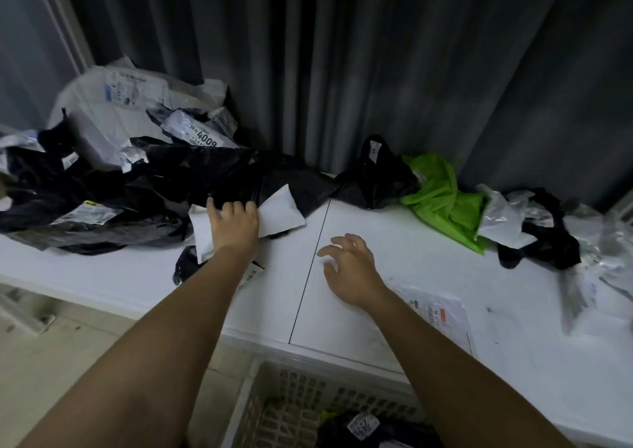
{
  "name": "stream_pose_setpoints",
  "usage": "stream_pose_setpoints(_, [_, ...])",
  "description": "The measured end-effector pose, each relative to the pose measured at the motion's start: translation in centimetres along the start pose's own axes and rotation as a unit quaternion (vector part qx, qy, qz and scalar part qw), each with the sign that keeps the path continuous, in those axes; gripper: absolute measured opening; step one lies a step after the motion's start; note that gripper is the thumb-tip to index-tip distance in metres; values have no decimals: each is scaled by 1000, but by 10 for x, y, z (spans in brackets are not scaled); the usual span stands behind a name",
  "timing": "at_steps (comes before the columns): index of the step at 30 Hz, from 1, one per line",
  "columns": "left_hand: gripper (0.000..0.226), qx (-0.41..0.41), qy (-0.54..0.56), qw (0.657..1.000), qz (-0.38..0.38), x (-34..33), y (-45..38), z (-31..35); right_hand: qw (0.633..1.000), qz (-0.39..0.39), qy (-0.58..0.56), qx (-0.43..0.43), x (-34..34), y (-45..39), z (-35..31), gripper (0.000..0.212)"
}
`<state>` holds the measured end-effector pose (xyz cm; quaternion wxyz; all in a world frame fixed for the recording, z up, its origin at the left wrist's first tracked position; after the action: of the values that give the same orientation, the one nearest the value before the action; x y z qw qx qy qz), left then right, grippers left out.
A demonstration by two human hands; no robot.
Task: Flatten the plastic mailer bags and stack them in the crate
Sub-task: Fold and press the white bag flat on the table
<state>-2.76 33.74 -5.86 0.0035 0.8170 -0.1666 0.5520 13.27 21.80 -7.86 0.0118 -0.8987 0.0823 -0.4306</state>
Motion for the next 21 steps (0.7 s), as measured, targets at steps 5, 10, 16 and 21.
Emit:
stream_pose_setpoints(5, [34, -2, 42, 998, 52, 23, 7, 8, 1000, 20, 12, -16, 10, 7, 4, 38])
stream_pose_setpoints(10, [50, -98, 132, 984, 68, 77, 35, 48, 988, 144, 46, 38, 62, 26, -8, 79])
stream_pose_setpoints(16, [59, -242, 244, 939, -18, 119, 71, 113, 943, 152, 262, 140, 99, 56, -8, 102])
stream_pose_setpoints(21, [56, -287, 353, 883, -111, 150, 102, 144, 921, 145, 320, 172, 129, 95, 10, 87])
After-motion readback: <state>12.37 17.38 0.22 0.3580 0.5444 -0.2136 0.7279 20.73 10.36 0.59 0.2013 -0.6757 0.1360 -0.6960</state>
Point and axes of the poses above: each hand's wrist, its own y-axis away from the middle knuckle, its own x-axis out of the back of the hand, z = x × y, the point moved 9 cm from there along -y, towards the middle knuckle, and after that the axes turned 14 degrees about -y, right-handed, at the moved point
